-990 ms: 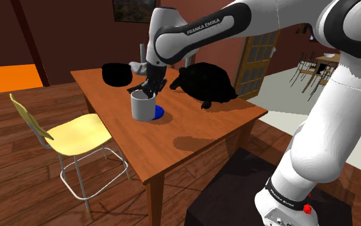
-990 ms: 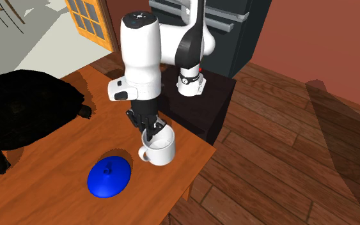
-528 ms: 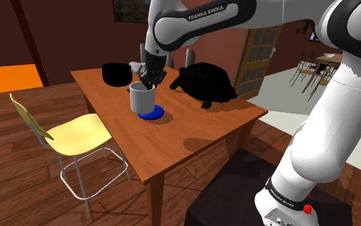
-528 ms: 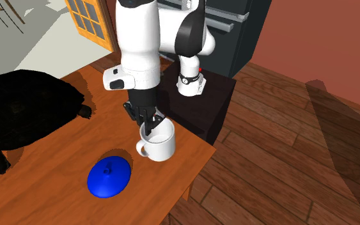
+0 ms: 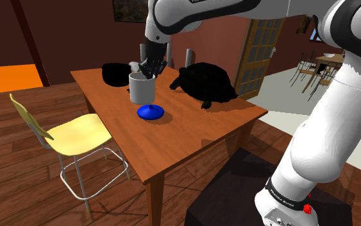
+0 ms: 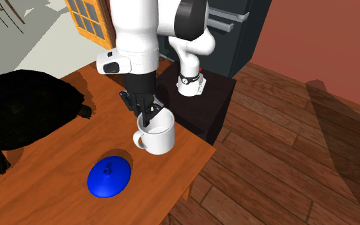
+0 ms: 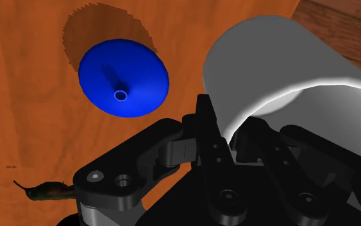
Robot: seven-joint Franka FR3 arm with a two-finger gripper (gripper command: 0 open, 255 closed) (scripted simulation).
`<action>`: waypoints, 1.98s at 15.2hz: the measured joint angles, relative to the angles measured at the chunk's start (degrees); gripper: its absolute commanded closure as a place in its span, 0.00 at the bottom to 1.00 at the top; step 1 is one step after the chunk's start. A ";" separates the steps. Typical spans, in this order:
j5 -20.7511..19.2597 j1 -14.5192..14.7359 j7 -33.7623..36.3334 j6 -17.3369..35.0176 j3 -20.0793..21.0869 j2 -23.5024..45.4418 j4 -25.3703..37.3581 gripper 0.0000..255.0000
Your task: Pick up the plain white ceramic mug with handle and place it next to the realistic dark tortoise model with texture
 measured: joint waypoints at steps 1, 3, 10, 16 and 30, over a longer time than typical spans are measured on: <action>0.00 -0.02 -0.06 -0.85 -0.02 0.08 0.93 1.00; -0.01 0.01 -0.01 -2.35 0.01 0.09 2.43 1.00; -0.01 -0.09 -0.29 -7.95 -0.10 0.43 8.37 1.00; -0.19 0.02 -0.10 -12.60 0.04 1.19 13.76 1.00; 2.71 -5.29 -12.31 -15.33 -6.67 -6.75 8.53 1.00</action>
